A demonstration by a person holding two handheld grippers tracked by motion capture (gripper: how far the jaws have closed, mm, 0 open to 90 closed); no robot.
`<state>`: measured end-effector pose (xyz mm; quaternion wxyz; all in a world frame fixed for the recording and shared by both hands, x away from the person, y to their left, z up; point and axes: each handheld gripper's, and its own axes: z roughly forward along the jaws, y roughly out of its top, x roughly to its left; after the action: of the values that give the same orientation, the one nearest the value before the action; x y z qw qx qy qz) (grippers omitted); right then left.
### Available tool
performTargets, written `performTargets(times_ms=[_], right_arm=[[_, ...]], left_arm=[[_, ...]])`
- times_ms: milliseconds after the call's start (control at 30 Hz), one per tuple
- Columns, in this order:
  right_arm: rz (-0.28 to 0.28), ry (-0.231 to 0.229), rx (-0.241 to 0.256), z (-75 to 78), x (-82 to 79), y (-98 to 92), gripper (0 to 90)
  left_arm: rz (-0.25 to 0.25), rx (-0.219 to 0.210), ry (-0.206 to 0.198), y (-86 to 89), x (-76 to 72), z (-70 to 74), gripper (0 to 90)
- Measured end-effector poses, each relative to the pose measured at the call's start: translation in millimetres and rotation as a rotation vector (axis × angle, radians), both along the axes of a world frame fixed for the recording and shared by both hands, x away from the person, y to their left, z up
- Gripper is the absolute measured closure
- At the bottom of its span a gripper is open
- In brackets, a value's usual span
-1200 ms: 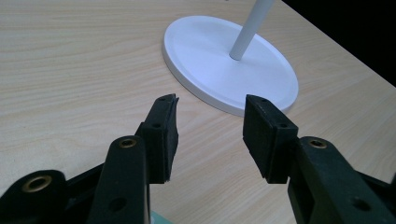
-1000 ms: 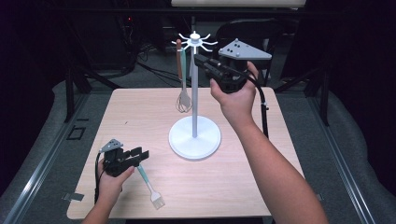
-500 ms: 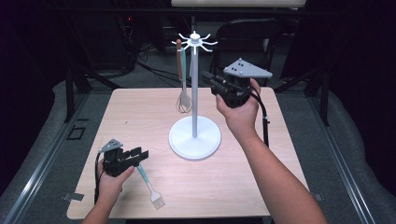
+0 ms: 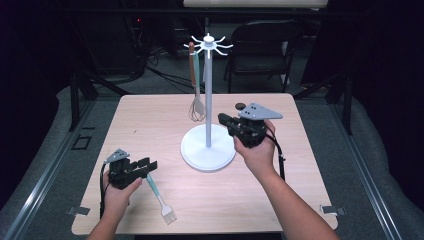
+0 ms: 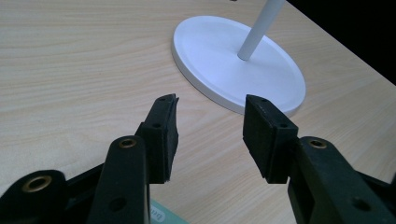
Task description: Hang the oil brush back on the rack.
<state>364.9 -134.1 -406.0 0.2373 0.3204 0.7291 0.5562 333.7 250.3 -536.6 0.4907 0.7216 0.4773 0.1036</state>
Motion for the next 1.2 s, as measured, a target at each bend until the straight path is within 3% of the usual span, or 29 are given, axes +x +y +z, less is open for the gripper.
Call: performTargets(times_ms=[133, 200, 533, 767, 933, 1200], right_arm=[[0.011, 0.032, -0.034, -23.3, -7.1, -0.9, 86.2], [0.02, 0.056, -0.023, -35.6, -11.2, -0.7, 85.9], [0.042, 0.141, -0.063, -76.7, -26.9, -1.7, 84.8], [0.061, 0.247, -0.084, -103.3, -32.0, 2.6, 78.4], [0.089, 0.31, -0.149, -122.2, -33.6, 19.5, 70.0], [0.18, 0.376, -0.181, -145.1, -32.3, 66.3, 60.9]], left_arm=[[0.0, 0.004, 0.001, 0.0, 0.2, -0.3, 55.0], [0.0, 0.006, 0.004, 0.2, 0.3, -0.6, 55.0], [0.006, 0.006, 0.007, 1.1, 0.3, -1.0, 55.0], [0.01, 0.004, 0.006, 1.5, 0.5, -1.0, 54.9], [0.015, 0.001, 0.005, 2.6, 1.4, -2.1, 54.7], [0.023, 0.007, 0.006, 5.9, 1.6, -2.0, 54.0]])
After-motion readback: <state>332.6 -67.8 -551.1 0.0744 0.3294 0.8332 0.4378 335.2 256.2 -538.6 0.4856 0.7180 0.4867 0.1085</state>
